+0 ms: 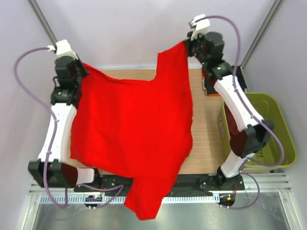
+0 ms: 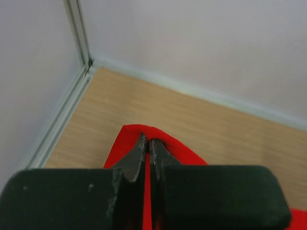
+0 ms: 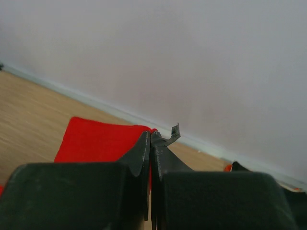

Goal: Fold and stack the t-shirts
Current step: Flatten the tshirt out, then fold the tshirt

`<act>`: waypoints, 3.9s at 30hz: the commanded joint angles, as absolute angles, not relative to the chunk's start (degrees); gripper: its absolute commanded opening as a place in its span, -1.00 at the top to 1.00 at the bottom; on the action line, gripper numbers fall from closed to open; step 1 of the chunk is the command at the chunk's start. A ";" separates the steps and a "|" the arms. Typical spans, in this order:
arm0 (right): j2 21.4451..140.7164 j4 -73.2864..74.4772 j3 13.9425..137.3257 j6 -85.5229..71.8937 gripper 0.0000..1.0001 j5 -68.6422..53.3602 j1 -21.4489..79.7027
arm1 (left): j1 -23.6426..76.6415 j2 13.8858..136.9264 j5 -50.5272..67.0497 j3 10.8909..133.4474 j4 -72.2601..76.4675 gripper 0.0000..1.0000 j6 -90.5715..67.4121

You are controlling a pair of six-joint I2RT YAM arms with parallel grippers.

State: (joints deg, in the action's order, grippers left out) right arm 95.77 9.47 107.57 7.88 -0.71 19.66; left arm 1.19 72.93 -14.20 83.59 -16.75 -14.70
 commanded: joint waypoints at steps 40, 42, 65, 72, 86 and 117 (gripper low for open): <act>110.23 10.01 95.19 -7.65 0.98 -1.59 19.07 | -14.41 129.37 0.44 106.70 -3.43 0.99 -12.92; 109.08 11.33 93.43 -7.65 0.98 -0.26 20.03 | -14.50 129.55 -2.10 106.35 -4.30 0.99 -13.44; 94.84 13.71 67.59 -12.92 0.89 5.63 29.79 | -14.41 123.49 -16.70 99.32 -18.28 0.65 -17.32; 90.35 16.78 64.77 -13.61 0.39 3.43 29.71 | -14.41 119.72 -18.99 96.25 -23.55 0.51 -21.61; 104.75 22.85 79.62 -24.95 0.22 7.83 23.92 | -10.11 101.79 -0.36 74.72 -24.80 0.38 -29.35; 118.04 32.44 95.89 -29.96 0.25 -2.98 12.22 | -0.88 88.94 0.71 67.58 -29.37 0.29 -44.73</act>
